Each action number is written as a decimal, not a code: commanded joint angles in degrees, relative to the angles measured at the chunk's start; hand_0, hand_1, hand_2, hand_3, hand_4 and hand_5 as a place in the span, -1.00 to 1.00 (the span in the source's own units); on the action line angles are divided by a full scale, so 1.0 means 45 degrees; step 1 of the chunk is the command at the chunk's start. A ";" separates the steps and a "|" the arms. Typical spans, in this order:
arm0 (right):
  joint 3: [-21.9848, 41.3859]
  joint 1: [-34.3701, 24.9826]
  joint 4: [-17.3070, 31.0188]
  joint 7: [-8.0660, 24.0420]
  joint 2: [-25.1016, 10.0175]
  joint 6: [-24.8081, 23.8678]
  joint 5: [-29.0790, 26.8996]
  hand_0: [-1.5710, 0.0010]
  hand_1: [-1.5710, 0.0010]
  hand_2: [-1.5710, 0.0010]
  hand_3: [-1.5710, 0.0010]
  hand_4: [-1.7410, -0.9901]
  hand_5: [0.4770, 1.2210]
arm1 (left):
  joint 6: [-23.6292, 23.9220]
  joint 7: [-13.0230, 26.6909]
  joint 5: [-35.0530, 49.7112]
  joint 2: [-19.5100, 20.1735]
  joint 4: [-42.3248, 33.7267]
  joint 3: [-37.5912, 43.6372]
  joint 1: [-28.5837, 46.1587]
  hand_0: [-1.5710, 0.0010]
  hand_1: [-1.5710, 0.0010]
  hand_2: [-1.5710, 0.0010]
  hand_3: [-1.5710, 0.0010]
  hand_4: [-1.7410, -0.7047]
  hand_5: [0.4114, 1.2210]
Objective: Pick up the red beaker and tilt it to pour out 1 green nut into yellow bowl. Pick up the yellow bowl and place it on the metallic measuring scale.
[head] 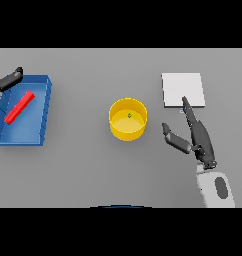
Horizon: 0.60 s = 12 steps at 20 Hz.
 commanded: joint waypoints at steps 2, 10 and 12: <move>0.0380 -0.0575 -0.0086 0.0532 -0.0304 -0.0117 0.0916 1.00 1.00 1.00 1.00 0.38 -0.50 | 0.0153 -0.0228 -0.0013 -0.0051 -0.0009 0.0055 -0.0031 0.96 0.97 0.97 0.98 0.97 -0.35; 0.2191 -0.3303 0.1025 -0.0248 -0.2368 0.2564 0.2538 1.00 1.00 1.00 1.00 0.30 -0.54 | 0.0463 -0.0389 0.0174 -0.0061 -0.0435 0.0158 0.0121 0.99 1.00 1.00 1.00 0.93 -0.27; 0.3083 -0.4183 0.1399 -0.0344 -0.2854 0.2882 0.3780 1.00 1.00 1.00 1.00 0.35 -0.60 | 0.0567 -0.0493 0.0243 -0.0084 -0.0444 0.0231 0.0173 1.00 1.00 1.00 1.00 0.92 -0.26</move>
